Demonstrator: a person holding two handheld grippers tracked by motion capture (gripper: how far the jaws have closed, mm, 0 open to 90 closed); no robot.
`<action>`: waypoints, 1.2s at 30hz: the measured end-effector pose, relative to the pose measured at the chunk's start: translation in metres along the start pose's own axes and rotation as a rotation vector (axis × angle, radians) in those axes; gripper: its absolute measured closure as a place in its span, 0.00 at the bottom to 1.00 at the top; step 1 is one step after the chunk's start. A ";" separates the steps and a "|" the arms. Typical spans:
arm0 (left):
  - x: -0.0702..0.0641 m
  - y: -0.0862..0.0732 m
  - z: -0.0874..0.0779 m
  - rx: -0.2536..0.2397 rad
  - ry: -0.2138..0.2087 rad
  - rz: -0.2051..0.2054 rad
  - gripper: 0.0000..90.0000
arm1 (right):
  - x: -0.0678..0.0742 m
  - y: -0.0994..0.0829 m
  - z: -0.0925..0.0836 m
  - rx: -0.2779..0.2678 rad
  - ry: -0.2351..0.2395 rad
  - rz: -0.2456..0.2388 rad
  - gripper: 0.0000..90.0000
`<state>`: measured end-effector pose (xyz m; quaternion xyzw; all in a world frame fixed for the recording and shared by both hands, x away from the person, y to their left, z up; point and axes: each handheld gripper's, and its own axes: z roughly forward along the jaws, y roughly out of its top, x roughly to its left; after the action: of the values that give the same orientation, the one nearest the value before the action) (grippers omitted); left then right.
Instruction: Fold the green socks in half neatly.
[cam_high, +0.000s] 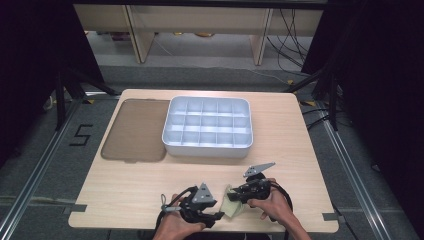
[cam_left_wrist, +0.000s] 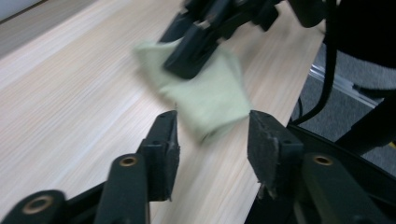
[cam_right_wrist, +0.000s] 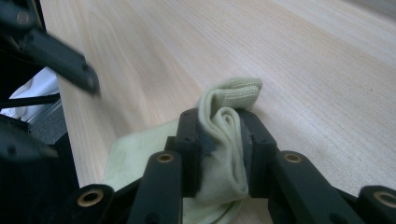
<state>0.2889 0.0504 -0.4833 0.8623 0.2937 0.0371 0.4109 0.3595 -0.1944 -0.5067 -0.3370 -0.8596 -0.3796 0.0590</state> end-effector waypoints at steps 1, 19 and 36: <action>0.003 -0.004 -0.003 -0.011 0.002 -0.025 0.56 | 0.001 0.000 0.000 0.001 0.006 0.015 0.80; 0.036 -0.044 -0.041 -0.026 0.111 -0.129 0.36 | 0.004 -0.001 -0.001 -0.015 0.002 -0.013 0.82; 0.056 -0.063 -0.052 -0.021 0.187 -0.150 0.34 | 0.009 0.001 -0.006 -0.050 -0.017 -0.033 0.83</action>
<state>0.2888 0.1466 -0.5054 0.8263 0.3939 0.0898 0.3925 0.3521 -0.1930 -0.4988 -0.3275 -0.8556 -0.3991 0.0371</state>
